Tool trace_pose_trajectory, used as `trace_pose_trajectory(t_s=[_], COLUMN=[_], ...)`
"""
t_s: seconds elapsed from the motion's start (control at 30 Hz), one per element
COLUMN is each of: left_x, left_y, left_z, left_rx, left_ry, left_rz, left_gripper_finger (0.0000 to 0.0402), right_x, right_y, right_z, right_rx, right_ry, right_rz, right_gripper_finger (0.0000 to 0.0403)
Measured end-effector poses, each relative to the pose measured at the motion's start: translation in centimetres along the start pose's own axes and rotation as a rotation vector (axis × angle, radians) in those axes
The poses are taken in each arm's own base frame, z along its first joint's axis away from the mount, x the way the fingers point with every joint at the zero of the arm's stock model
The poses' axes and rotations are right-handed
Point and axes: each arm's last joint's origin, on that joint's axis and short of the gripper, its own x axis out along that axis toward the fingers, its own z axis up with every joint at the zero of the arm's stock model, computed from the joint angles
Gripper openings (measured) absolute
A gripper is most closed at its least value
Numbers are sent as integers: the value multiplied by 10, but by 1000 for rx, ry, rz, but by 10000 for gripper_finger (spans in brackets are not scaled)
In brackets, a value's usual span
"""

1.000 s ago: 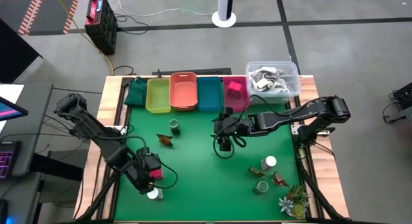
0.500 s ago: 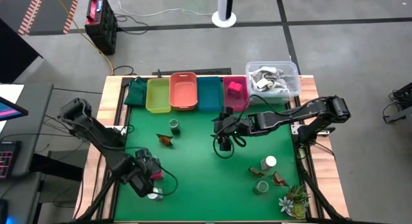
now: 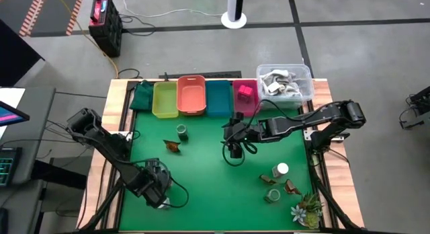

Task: Sort spices by type
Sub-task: Put the red spice can into the red bin

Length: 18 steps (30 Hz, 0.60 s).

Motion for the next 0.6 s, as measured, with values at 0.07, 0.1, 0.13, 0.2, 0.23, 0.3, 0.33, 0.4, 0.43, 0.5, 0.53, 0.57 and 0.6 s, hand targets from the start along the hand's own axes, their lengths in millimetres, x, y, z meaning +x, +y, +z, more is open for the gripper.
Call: trace_pose_trajectory(t_s=[0.07,0.1,0.13,0.2,0.23,0.3,0.33,0.4,0.43,0.5,0.53,0.57,0.6], left_x=[0,0,0,-2,-4,-6,-7,-6,-5,-3,-1,0,1], left_y=[7,12,16,25,30,38,43,52,57,66,71,76,80], left_z=[6,9,12,18,21,27,30,38,42,52,58,63,68], left_rx=[0,-1,1,4,6,13,16,18,17,12,9,9,10], left_ry=[1,3,5,8,3,-12,-17,-33,-43,-58,-72,-89,-108], left_rz=[2,4,5,-9,-16,-26,-29,-31,-33,-54,-68,-79,-92], left_gripper_finger=[206,206,206,206,206,206,206,206,206,208,209,209,210], right_x=[-2,-3,-5,-9,-11,-15,-18,-22,-24,-25,-25,-25,-25], right_y=[-1,-1,-2,-3,-4,-5,-6,-9,-10,-12,-12,-12,-12], right_z=[-3,-4,-4,-6,-6,-6,-7,-7,-7,-7,-7,-8,-9], right_rx=[-10,-13,-16,-23,-24,-27,-29,-27,-25,-17,-11,-7,-5], right_ry=[28,38,47,64,66,71,76,75,78,81,84,90,100], right_rz=[2,2,3,4,4,4,4,1,0,-3,-5,-5,-5], right_gripper_finger=[318,318,318,318,318,318,318,318,318,318,318,318,317])
